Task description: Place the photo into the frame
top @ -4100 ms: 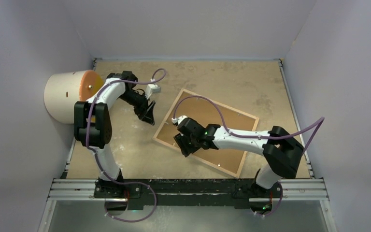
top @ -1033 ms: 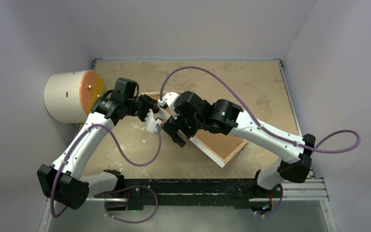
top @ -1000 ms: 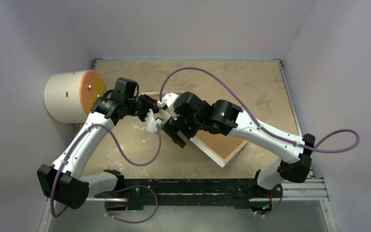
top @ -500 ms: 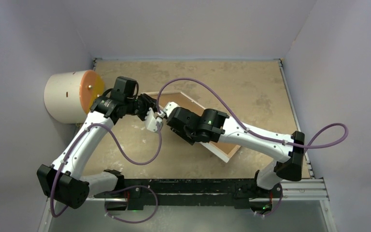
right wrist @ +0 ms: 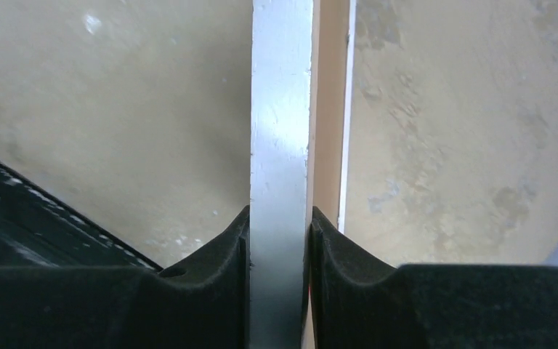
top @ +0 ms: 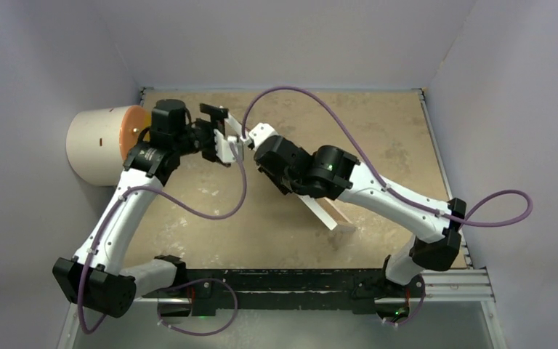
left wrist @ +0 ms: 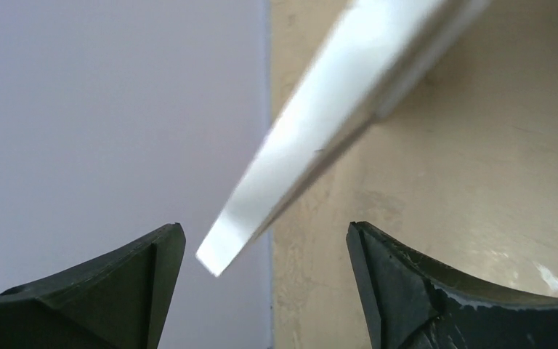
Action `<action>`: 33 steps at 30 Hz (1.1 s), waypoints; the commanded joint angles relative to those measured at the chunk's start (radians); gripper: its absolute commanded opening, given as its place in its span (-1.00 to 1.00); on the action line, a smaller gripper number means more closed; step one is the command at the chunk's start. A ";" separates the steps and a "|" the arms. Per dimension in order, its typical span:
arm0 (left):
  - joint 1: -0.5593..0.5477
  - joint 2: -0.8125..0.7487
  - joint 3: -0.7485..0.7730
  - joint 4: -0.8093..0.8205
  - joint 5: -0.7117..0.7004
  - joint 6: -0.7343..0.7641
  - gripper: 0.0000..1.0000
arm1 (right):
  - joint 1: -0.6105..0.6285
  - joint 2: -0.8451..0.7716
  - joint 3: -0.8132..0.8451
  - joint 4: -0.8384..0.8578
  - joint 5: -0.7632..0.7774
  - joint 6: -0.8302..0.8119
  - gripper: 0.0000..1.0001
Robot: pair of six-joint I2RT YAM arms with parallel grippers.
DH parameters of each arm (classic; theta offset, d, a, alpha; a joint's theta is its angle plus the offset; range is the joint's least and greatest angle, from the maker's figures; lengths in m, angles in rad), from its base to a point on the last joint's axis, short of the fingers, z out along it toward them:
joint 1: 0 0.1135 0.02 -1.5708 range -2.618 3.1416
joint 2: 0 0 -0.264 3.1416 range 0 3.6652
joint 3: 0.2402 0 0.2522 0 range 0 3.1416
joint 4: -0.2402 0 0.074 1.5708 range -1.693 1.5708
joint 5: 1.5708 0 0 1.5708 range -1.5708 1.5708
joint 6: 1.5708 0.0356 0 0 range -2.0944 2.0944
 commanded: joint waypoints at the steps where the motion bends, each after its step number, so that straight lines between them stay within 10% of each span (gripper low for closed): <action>1: 0.115 -0.007 0.111 0.330 0.056 -0.422 0.76 | -0.108 0.027 0.189 0.083 -0.193 0.036 -0.72; 5: 0.220 0.028 0.206 0.367 0.085 -0.670 0.81 | -0.329 0.056 0.237 0.141 -0.424 0.110 -0.74; 17: 0.239 0.167 0.323 -0.028 0.127 -0.724 0.89 | -0.807 0.002 -0.180 0.415 -0.917 0.304 -0.80; 33: 0.244 0.220 0.157 -0.049 -0.016 -0.765 0.95 | -0.923 -0.098 -0.910 0.974 -1.021 0.430 -0.86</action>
